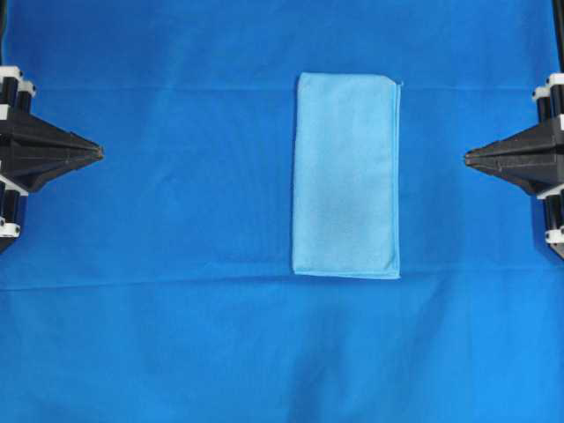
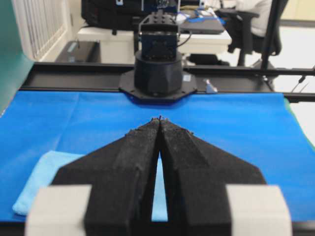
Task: Fold a vertical towel.
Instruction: 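Move both grippers to the far corners of the light-blue towel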
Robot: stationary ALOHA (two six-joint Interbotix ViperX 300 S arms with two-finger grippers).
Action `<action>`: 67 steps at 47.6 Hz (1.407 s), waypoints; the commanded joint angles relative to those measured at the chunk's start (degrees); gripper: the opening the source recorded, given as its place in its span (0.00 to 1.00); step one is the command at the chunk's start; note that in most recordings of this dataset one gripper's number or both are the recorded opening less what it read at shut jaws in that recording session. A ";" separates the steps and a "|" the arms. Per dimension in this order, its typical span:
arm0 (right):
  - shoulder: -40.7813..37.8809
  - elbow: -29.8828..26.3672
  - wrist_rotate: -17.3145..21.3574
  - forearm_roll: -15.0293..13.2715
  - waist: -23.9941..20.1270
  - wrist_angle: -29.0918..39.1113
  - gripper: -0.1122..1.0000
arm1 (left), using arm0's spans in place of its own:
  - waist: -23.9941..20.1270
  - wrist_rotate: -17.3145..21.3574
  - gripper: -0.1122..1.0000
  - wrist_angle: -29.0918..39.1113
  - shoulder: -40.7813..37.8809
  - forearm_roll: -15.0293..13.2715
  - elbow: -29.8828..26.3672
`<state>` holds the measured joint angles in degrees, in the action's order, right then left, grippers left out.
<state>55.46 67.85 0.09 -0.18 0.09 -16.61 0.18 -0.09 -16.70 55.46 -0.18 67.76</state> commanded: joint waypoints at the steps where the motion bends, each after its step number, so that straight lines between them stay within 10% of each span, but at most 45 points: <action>1: -0.88 -1.58 0.44 0.44 0.09 0.00 0.10 | -0.62 -0.53 0.10 -0.70 -2.02 -1.32 -2.64; 36: -15.38 -2.81 6.06 1.41 19.78 10.46 0.11 | -12.57 -1.67 0.11 -6.42 -40.25 -1.41 -18.11; 47: -26.89 -4.39 5.63 0.44 28.13 10.81 0.59 | -15.73 -1.67 0.64 -6.68 -53.61 -1.76 -26.54; 52: -32.61 -5.54 5.63 -0.70 30.50 9.58 0.65 | -17.23 -1.67 0.84 -6.68 -58.36 -1.76 -29.36; 67: -46.85 -9.14 5.27 -1.49 33.22 4.04 0.62 | -21.45 -1.76 0.83 -8.09 -71.02 -1.85 -35.68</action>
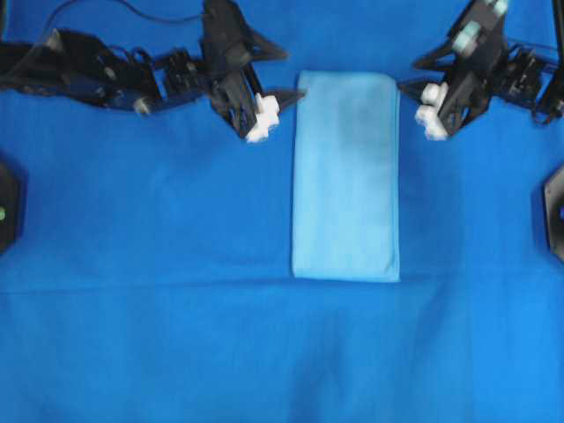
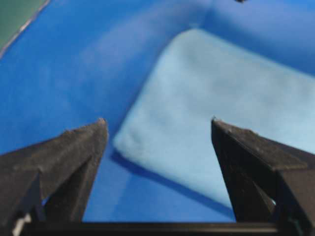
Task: Fold a vertical towel.
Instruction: 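Move both grippers to the far corners of the light-blue towel, then close both grippers on the far towel corners and lift them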
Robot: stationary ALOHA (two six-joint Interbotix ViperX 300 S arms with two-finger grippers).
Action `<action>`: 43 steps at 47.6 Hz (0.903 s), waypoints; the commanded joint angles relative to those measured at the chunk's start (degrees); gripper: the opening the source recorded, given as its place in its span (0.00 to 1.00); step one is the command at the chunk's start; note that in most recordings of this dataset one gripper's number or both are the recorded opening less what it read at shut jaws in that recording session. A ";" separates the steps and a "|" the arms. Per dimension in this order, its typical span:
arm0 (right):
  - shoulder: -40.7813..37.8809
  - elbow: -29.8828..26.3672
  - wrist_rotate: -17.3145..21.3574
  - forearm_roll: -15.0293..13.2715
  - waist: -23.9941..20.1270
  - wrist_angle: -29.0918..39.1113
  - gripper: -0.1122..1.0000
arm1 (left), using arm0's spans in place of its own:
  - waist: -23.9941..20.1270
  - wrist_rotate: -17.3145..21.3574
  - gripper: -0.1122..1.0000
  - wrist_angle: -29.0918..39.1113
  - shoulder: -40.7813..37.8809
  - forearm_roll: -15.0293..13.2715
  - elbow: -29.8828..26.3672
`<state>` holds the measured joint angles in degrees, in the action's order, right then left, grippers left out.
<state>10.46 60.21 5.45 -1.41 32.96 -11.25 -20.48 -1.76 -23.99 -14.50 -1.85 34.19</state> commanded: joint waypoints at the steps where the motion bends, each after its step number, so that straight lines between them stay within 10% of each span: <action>1: -2.64 -1.67 -0.09 -0.26 0.44 -1.49 0.62 | -1.05 -0.09 0.83 -0.88 -1.58 -0.18 -2.37; 27: -11.25 -3.87 -0.88 -0.44 1.85 -3.60 0.60 | -2.64 -0.09 0.78 -0.62 -12.22 -0.18 -8.44; 43: -11.25 -3.69 -0.97 -2.72 1.32 -3.43 0.12 | -1.93 0.62 0.16 1.93 -12.39 0.00 -9.05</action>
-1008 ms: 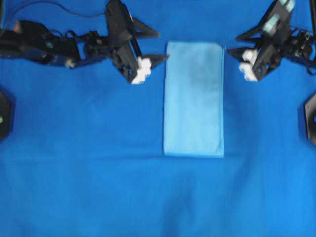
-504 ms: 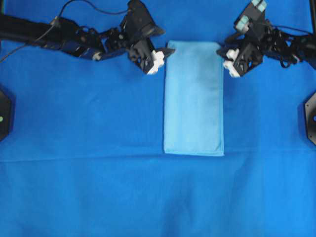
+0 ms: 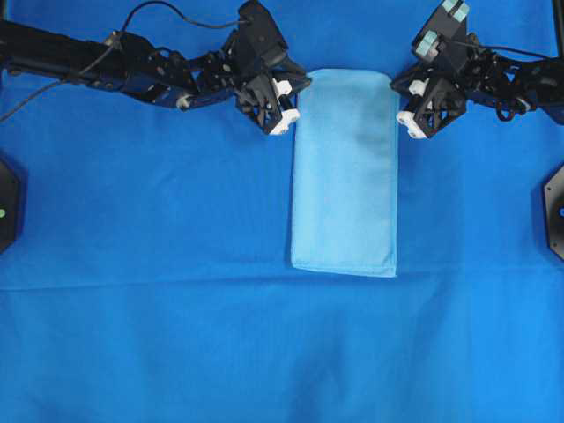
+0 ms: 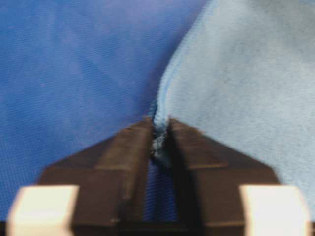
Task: Fold a vertical towel.
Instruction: 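Close both grippers on the far towel corners and lift them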
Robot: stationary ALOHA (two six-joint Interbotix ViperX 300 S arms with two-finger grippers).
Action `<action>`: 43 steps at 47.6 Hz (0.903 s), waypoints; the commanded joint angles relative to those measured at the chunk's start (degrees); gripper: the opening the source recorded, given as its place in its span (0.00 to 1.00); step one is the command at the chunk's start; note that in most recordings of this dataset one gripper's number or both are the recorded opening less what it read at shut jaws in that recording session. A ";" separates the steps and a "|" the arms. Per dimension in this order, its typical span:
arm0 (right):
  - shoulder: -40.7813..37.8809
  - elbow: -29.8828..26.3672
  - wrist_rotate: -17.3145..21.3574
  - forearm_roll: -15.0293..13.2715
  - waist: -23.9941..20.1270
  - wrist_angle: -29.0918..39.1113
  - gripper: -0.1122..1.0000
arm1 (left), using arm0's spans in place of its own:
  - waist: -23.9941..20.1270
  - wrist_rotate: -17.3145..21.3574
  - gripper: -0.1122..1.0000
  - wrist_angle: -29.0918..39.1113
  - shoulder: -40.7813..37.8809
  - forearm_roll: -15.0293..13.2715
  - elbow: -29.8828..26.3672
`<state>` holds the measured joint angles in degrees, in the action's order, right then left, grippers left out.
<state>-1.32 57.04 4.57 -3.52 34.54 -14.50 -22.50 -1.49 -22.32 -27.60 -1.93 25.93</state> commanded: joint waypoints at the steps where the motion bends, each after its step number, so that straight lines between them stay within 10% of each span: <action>1: 0.53 -0.53 -0.09 -0.62 -0.26 -0.18 0.12 | 0.18 0.44 0.13 0.26 0.70 0.09 -0.88; 43: 7.56 -1.49 -0.26 -0.97 2.46 0.35 0.12 | -3.43 4.13 0.13 4.83 7.65 0.18 -0.79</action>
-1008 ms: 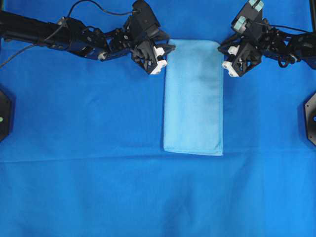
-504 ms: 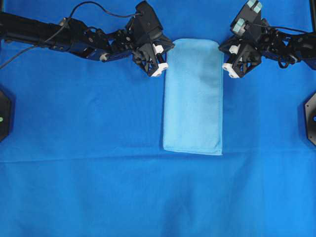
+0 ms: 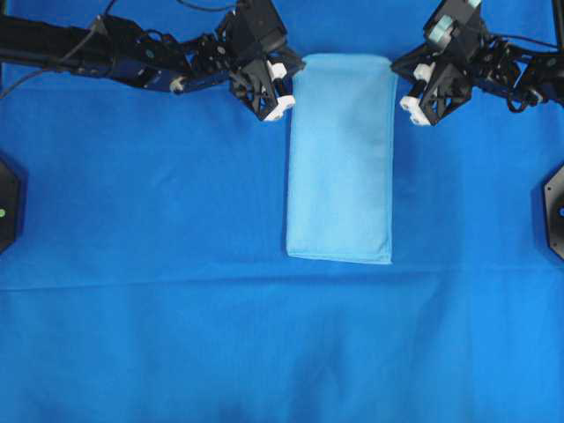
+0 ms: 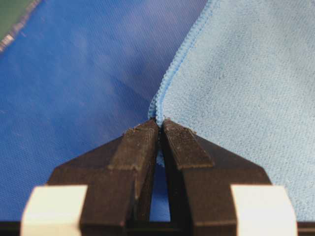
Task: Fold a vertical towel.
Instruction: 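Close both grippers on the far towel corners and lift them, then carry the held corners toward the near edge, folding the towel in half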
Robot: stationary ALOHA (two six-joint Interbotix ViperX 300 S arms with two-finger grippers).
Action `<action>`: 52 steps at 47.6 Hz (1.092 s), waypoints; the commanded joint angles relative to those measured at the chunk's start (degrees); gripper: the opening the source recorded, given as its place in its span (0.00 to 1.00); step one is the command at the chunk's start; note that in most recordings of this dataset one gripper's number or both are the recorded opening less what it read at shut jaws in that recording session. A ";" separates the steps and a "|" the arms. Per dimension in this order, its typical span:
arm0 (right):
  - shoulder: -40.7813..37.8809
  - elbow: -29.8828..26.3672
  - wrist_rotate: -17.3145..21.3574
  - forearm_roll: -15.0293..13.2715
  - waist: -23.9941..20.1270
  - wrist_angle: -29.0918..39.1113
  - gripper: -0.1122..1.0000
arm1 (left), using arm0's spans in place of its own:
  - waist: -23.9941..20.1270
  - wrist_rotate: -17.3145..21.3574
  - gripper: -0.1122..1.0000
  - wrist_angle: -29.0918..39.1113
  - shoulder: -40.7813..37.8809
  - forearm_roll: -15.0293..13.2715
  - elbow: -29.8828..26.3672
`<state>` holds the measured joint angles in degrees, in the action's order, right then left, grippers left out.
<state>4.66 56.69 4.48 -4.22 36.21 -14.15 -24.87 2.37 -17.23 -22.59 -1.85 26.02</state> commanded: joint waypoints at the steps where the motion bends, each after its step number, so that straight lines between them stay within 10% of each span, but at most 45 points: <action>1: 1.67 -1.23 -0.18 -0.35 0.79 0.00 0.12 | -1.14 0.35 0.13 -0.26 2.72 0.09 -0.79; 30: 10.11 -1.41 -0.09 -0.44 -1.49 6.77 0.12 | 1.49 0.62 0.13 -0.26 12.57 0.18 3.78; 52: 23.55 2.11 2.64 0.44 -12.57 16.70 0.12 | 9.67 4.39 0.13 -0.26 20.39 0.18 10.20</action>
<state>26.89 58.80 6.42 -3.96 25.58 2.29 -16.35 6.42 -17.23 -4.13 -1.76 36.04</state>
